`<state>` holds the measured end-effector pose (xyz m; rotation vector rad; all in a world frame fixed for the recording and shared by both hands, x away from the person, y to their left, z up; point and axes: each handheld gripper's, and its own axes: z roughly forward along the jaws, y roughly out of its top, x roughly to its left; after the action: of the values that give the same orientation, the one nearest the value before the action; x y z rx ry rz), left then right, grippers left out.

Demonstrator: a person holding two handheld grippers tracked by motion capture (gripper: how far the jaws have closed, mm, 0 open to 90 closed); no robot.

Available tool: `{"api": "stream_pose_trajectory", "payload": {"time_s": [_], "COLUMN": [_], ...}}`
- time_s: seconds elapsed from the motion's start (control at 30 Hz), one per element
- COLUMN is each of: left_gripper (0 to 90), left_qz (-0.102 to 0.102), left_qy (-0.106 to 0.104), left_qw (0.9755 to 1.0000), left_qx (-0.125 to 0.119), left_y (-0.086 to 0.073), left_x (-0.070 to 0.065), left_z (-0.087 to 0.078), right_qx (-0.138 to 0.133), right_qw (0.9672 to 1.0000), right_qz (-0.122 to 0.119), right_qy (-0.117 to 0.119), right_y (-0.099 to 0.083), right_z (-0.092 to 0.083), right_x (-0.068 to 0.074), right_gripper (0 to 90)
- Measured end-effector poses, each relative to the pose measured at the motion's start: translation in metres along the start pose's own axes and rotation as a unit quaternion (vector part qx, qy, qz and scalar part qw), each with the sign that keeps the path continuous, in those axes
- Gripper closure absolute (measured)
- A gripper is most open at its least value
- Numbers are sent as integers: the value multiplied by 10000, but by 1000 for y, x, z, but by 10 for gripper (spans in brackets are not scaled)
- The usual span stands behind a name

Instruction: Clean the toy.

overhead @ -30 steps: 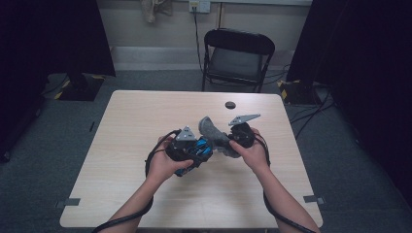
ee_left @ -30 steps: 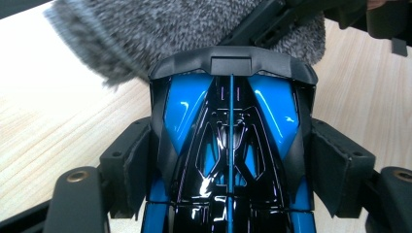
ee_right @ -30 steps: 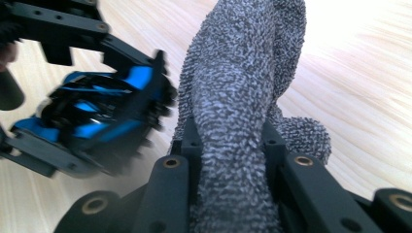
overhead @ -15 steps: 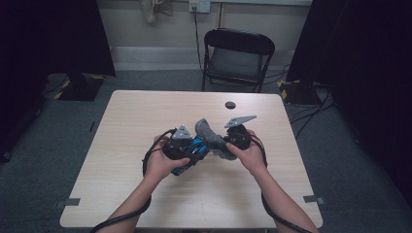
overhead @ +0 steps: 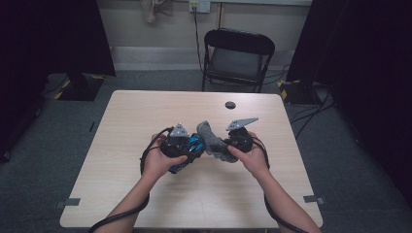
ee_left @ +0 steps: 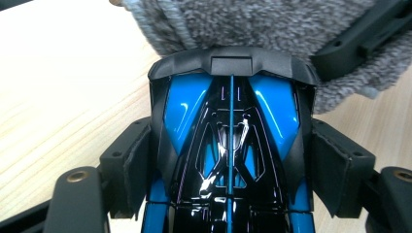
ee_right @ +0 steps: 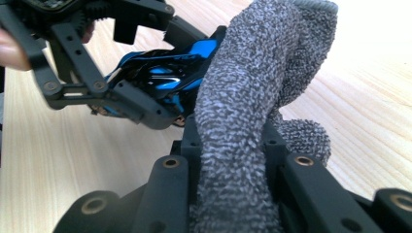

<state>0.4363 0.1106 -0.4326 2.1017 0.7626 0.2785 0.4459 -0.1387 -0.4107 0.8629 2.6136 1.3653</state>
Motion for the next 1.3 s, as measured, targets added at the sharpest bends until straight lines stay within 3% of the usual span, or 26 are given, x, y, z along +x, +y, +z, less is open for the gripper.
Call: {"api": "stream_pose_trajectory", "payload": {"time_s": [0.37, 0.8, 1.03, 1.3], "left_gripper": [256, 256, 256, 256], "left_qz": [-107, 126, 176, 131], "left_qy": [54, -195, -373, -205], "left_qw": [9999, 9996, 9991, 9997], "left_qx": [-3, -131, -92, -69], "left_y": [-1, 2, 3, -1], "left_x": [7, -14, -26, -19], "left_z": [-3, -6, 2, 4], "right_qx": [28, -268, -239, -149], "right_qw": [9999, 9982, 9989, 9996], "right_qz": [-124, 302, 277, 228], "right_qy": [28, -452, -286, -109], "right_y": [-5, -1, 7, 7], "right_z": [-7, -18, 0, 5], "right_x": [4, -19, -14, -8], "right_gripper": [723, 721, 721, 721]}}
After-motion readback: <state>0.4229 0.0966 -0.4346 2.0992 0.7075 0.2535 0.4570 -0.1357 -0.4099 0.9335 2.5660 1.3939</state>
